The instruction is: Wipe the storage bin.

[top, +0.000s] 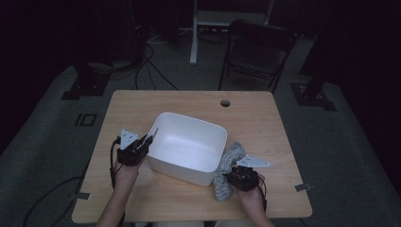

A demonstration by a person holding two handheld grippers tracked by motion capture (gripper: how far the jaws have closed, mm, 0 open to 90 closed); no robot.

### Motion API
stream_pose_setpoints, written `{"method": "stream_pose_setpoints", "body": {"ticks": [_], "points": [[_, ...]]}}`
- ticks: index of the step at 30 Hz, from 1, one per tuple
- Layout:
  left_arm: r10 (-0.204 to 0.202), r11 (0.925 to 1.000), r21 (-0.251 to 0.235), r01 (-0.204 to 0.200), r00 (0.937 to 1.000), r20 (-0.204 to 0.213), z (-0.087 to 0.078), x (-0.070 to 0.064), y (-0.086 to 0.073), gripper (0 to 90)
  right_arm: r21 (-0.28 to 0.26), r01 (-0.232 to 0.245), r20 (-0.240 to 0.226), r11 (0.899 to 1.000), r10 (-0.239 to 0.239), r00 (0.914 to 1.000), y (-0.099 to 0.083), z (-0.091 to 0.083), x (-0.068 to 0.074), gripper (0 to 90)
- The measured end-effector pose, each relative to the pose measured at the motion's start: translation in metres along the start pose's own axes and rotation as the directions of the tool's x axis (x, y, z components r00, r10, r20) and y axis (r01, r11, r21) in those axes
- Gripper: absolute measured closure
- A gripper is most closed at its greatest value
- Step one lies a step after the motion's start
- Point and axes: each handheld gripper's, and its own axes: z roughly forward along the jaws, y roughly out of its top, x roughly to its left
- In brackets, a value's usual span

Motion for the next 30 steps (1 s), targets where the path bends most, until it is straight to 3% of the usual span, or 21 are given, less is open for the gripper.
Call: {"method": "stream_pose_setpoints", "body": {"ticks": [12, 15, 22, 24, 30], "points": [[-0.005, 0.9999, 0.009, 0.005, 1.0, -0.007, 0.0, 0.0, 0.001, 80.0, 0.101, -0.032, 0.011, 0.994, 0.031, 0.9995, -0.017, 0.027, -0.014, 76.0], [-0.018, 0.9998, 0.009, 0.018, 0.9998, -0.011, -0.001, 0.0, 0.001, 80.0, 0.105, -0.029, 0.011, 0.994, 0.028, 0.9996, -0.017, 0.026, -0.014, 76.0], [-0.017, 0.9997, 0.016, 0.016, 0.9999, 0.001, -0.002, 0.0, 0.001, 77.8, 0.08, -0.027, 0.018, 0.996, 0.026, 0.9995, -0.011, 0.014, -0.015, 75.9], [-0.039, 0.999, 0.022, 0.038, 0.999, 0.023, -0.003, 0.002, 0.001, 76.6, 0.052, -0.032, 0.01, 0.998, 0.032, 0.9994, -0.007, 0.004, -0.016, 75.9], [-0.021, 0.9984, 0.054, 0.018, 0.9991, 0.037, -0.008, 0.0, 0.002, 75.1, -0.022, -0.027, 0.032, 0.999, 0.028, 0.9991, 0.002, -0.028, -0.021, 75.9]]}}
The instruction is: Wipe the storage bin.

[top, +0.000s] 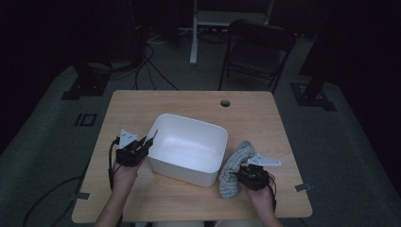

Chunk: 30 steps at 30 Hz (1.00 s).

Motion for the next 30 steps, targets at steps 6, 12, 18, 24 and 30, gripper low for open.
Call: {"method": "stream_pose_setpoints", "body": {"ticks": [6, 12, 18, 24, 30], "points": [[-0.02, 0.9992, 0.034, 0.019, 0.9997, 0.014, -0.012, -0.003, -0.001, 74.1, -0.032, -0.004, 0.005, 0.999, 0.004, 1.0, 0.004, -0.025, -0.004, 75.8], [-0.029, 0.9981, 0.055, 0.028, 0.9994, 0.02, -0.022, -0.01, -0.005, 72.6, -0.056, -0.001, 0.021, 0.998, 0.002, 0.9998, 0.003, -0.037, -0.008, 75.8], [-0.024, 0.9977, 0.064, 0.02, 0.9985, 0.049, -0.034, -0.017, -0.012, 67.9, -0.068, -0.024, 0.033, 0.997, 0.026, 0.9991, -0.001, -0.042, -0.014, 75.8], [0.012, 0.9966, 0.081, -0.02, 0.9955, 0.094, -0.043, -0.021, -0.017, 56.9, -0.079, -0.053, 0.046, 0.995, 0.056, 0.9973, -0.005, -0.048, -0.022, 75.8], [-0.004, 0.9977, 0.068, -0.004, 0.9921, 0.126, -0.05, -0.015, -0.018, 48.0, -0.095, -0.067, 0.053, 0.993, 0.072, 0.996, -0.006, -0.051, -0.026, 75.7]]}}
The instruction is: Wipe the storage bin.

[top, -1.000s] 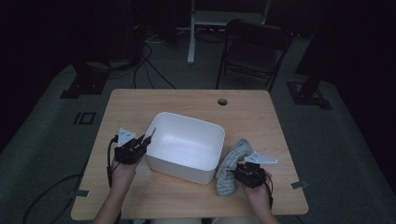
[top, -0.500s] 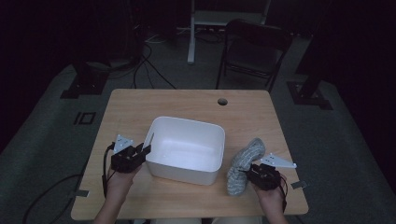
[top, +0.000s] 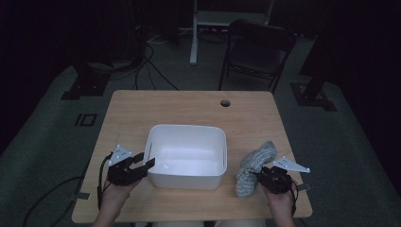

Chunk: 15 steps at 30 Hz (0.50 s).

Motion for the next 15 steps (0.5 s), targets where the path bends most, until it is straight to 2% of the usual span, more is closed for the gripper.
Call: {"method": "stream_pose_setpoints", "body": {"ticks": [4, 6, 7, 9, 10, 11, 12, 13, 15], "points": [[0.0, 0.9994, -0.033, -0.001, 0.9999, -0.011, -0.009, 0.007, 0.006, 45.6, -0.004, -0.002, 0.0, 1.0, 0.002, 1.0, 0.0, -0.001, -0.001, 75.7], [0.005, 0.998, -0.064, -0.005, 1.0, -0.001, -0.011, 0.012, 0.009, 45.3, -0.003, -0.003, -0.001, 1.0, 0.003, 1.0, 0.0, 0.0, -0.001, 75.7], [0.008, 0.9971, -0.075, -0.007, 1.0, 0.006, -0.012, 0.015, 0.012, 44.6, -0.003, -0.003, -0.001, 1.0, 0.003, 1.0, 0.0, 0.0, -0.001, 75.7], [0.007, 0.9945, -0.105, -0.001, 0.9985, 0.054, -0.01, 0.023, 0.02, 43.4, -0.004, -0.003, 0.0, 1.0, 0.003, 1.0, 0.0, 0.001, -0.001, 75.7], [0.007, 0.9945, -0.105, -0.001, 0.9985, 0.054, -0.01, 0.023, 0.02, 43.4, -0.004, -0.003, 0.0, 1.0, 0.003, 1.0, 0.0, 0.001, -0.001, 75.7], [0.027, 0.9934, -0.114, -0.018, 0.9969, 0.074, -0.008, 0.026, 0.023, 43.4, -0.004, -0.004, 0.0, 1.0, 0.004, 1.0, 0.001, 0.001, -0.002, 75.7], [0.04, 0.9921, -0.122, -0.032, 0.997, 0.066, -0.007, 0.028, 0.026, 43.4, -0.002, -0.005, -0.001, 1.0, 0.005, 1.0, 0.001, 0.001, -0.002, 75.7], [0.062, 0.9897, -0.134, -0.05, 0.9943, 0.087, -0.003, 0.031, 0.032, 43.4, -0.006, -0.01, -0.002, 1.0, 0.01, 1.0, 0.001, 0.001, -0.003, 75.7], [0.073, 0.9882, -0.141, -0.06, 0.9932, 0.091, 0.0, 0.034, 0.035, 43.4, -0.005, -0.01, -0.003, 1.0, 0.01, 0.9999, 0.0, 0.001, -0.003, 75.7]]}}
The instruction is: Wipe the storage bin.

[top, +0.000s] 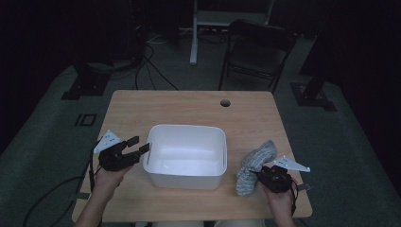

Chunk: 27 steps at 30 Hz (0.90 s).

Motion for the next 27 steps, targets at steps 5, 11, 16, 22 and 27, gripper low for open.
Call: {"method": "stream_pose_setpoints", "body": {"ticks": [5, 11, 16, 22, 27], "points": [[0.026, 0.9995, -0.02, -0.026, 0.9988, 0.04, 0.011, 0.011, 0.012, 43.4, 0.005, -0.006, -0.008, 1.0, 0.006, 0.9999, -0.001, 0.002, -0.001, 75.7], [0.084, 0.9964, -0.008, -0.084, 0.9949, 0.055, 0.032, 0.02, 0.025, 39.8, 0.014, -0.006, -0.017, 1.0, 0.007, 0.9998, -0.002, 0.005, 0.0, 75.7], [0.14, 0.9899, 0.016, -0.141, 0.987, 0.08, 0.052, 0.026, 0.032, 40.6, 0.015, -0.006, -0.024, 1.0, 0.006, 0.9997, -0.002, 0.005, 0.001, 75.7], [0.164, 0.9771, 0.115, -0.179, 0.9778, 0.13, 0.08, 0.038, 0.036, 43.7, 0.017, -0.017, -0.032, 1.0, 0.018, 0.9993, -0.002, 0.005, -0.001, 75.7], [0.146, 0.9724, 0.156, -0.174, 0.9732, 0.178, 0.091, 0.048, 0.034, 49.5, 0.017, -0.022, -0.033, 1.0, 0.022, 0.9992, -0.003, 0.004, -0.003, 75.6]]}}
